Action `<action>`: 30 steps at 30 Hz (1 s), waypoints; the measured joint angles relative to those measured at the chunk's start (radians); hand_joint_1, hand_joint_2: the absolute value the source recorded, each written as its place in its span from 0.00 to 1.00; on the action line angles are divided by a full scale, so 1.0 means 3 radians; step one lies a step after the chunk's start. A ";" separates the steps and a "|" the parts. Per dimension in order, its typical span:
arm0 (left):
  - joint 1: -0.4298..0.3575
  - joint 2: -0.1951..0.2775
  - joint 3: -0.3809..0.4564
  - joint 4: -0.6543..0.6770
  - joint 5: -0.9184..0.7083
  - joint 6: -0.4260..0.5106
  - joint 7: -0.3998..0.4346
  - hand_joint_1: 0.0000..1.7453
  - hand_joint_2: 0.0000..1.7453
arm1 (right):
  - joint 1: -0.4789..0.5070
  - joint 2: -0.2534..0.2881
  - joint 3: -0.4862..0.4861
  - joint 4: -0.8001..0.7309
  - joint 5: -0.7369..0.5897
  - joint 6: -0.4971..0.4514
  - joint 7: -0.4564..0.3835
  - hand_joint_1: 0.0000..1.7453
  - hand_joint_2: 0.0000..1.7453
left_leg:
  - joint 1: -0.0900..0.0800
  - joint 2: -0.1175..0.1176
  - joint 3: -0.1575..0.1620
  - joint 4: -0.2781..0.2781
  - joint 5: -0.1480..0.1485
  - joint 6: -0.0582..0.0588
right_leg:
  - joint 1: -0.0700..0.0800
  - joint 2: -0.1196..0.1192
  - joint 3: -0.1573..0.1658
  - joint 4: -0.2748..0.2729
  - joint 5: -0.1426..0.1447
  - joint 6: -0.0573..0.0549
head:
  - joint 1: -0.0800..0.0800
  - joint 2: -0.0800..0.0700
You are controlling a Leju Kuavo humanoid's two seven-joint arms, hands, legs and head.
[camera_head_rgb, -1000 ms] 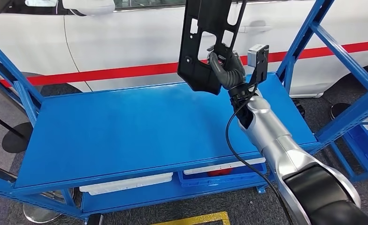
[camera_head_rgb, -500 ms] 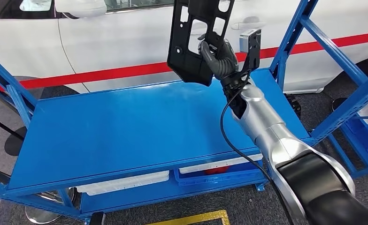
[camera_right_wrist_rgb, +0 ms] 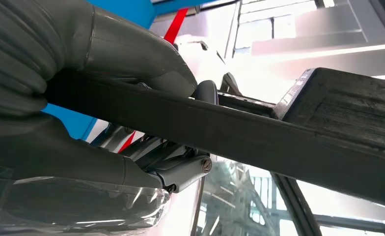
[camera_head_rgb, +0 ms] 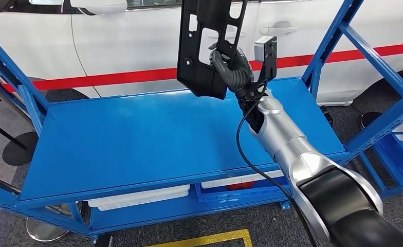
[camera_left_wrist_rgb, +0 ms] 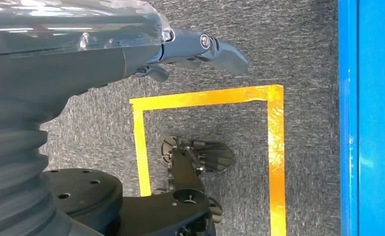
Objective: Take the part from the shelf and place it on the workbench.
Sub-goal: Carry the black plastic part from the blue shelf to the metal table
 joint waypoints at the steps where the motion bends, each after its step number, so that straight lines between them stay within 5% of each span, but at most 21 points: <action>1: 0.0002 -0.0002 0.0000 0.0000 -0.0001 0.0001 -0.0005 0.00 1.00 | -0.0005 0.0004 0.0000 0.0002 0.0001 0.0002 0.0000 1.00 1.00 | -0.0001 -0.0002 0.0000 0.0004 -0.0001 -0.0003 | 0.0003 0.0000 0.0127 -0.0246 0.0102 -0.0018 | 0.0000 0.0000; 4: 0.0005 -0.0009 0.0000 0.0000 -0.0004 0.0005 -0.0033 0.00 1.00 | -0.0023 0.0023 0.0000 0.0002 0.0005 0.0010 0.0004 1.00 1.00 | -0.0018 -0.0003 -0.0018 0.0013 0.0004 -0.0045 | 0.0031 0.0001 0.0345 -0.0699 0.0227 -0.0068 | 0.0000 0.0000; 8: -0.0006 -0.0017 0.0021 0.0000 0.0005 -0.0029 -0.0084 0.00 1.00 | -0.0032 0.0036 -0.0007 0.0002 0.0014 -0.0012 0.0044 1.00 1.00 | -0.0022 0.0000 -0.0046 0.0055 -0.0037 -0.0119 | 0.0015 0.0001 0.0351 -0.0752 0.0266 -0.0132 | 0.0000 0.0000; 12: -0.0053 -0.0020 0.0061 -0.0004 -0.0031 -0.0026 -0.0256 0.00 1.00 | -0.0021 0.0036 -0.0030 0.0025 0.0021 0.0023 0.0063 1.00 1.00 | 0.0001 0.0006 -0.0350 0.0796 -0.0423 -0.0174 | 0.0002 -0.0013 0.0345 -0.0774 0.0290 -0.0170 | -0.0001 0.0000; 13: -0.0058 -0.0022 0.0068 -0.0007 -0.0037 -0.0027 -0.0298 0.00 1.00 | -0.0004 0.0035 -0.0034 0.0039 0.0030 0.0045 0.0050 1.00 1.00 | 0.0007 0.0006 -0.0398 0.0923 -0.0453 -0.0185 | 0.0002 -0.0013 0.0343 -0.0771 0.0291 -0.0170 | -0.0001 0.0000; 14: -0.0059 -0.0023 0.0075 -0.0009 -0.0039 -0.0032 -0.0333 0.00 1.00 | 0.0016 0.0033 -0.0035 0.0054 0.0041 0.0066 0.0033 1.00 1.00 | 0.0013 0.0007 -0.0388 0.0926 -0.0420 -0.0192 | 0.0001 -0.0013 0.0342 -0.0767 0.0290 -0.0169 | -0.0001 0.0000; 16: -0.0061 -0.0023 0.0091 -0.0010 -0.0040 -0.0045 -0.0369 0.00 1.00 | 0.0047 0.0029 -0.0036 0.0077 0.0057 0.0093 0.0006 1.00 1.00 | 0.0027 0.0009 -0.0199 0.0568 -0.0220 -0.0198 | -0.0004 -0.0008 0.0340 -0.0747 0.0284 -0.0158 | -0.0001 0.0000; 19: -0.0064 -0.0028 0.0110 -0.0011 -0.0084 -0.0028 -0.0361 0.00 1.00 | 0.0056 0.0018 -0.0038 0.0094 0.0061 0.0098 -0.0011 1.00 1.00 | 0.0028 0.0003 0.0048 0.0063 -0.0073 -0.0167 | 0.0015 0.0003 0.0306 -0.0701 0.0271 -0.0112 | 0.0000 0.0000; 22: -0.0045 -0.0035 0.0113 -0.0011 -0.0178 0.0093 -0.0288 0.00 1.00 | 0.0075 0.0010 -0.0041 0.0101 0.0069 0.0090 -0.0008 1.00 1.00 | 0.0012 -0.0005 0.0040 0.0029 -0.0071 -0.0126 | 0.0021 0.0008 0.0286 -0.0709 0.0289 -0.0104 | 0.0001 0.0000; 26: -0.0014 -0.0037 0.0107 -0.0011 -0.0273 0.0242 -0.0222 0.00 1.00 | 0.0090 -0.0001 -0.0042 0.0102 0.0066 0.0085 0.0040 1.00 1.00 | -0.0006 -0.0001 0.0021 0.0025 -0.0033 -0.0033 | -0.0006 0.0002 0.0288 -0.0738 0.0313 0.0003 | 0.0001 0.0000; 28: -0.0005 -0.0039 0.0101 -0.0011 -0.0297 0.0277 -0.0202 0.00 1.00 | 0.0090 -0.0018 -0.0042 0.0103 0.0054 0.0089 0.0059 1.00 1.00 | 0.0011 0.0010 0.0012 -0.0004 0.0004 0.0007 | -0.0009 0.0000 0.0221 -0.0568 0.0157 0.0020 | 0.0000 0.0001; 30: 0.0003 -0.0039 0.0095 -0.0011 -0.0308 0.0299 -0.0188 0.00 1.00 | 0.0096 -0.0033 -0.0042 0.0112 0.0043 0.0102 0.0065 1.00 1.00 | 0.0008 0.0015 -0.0017 -0.0008 0.0030 0.0026 | -0.0011 -0.0003 0.0060 -0.0136 -0.0109 0.0030 | 0.0000 0.0000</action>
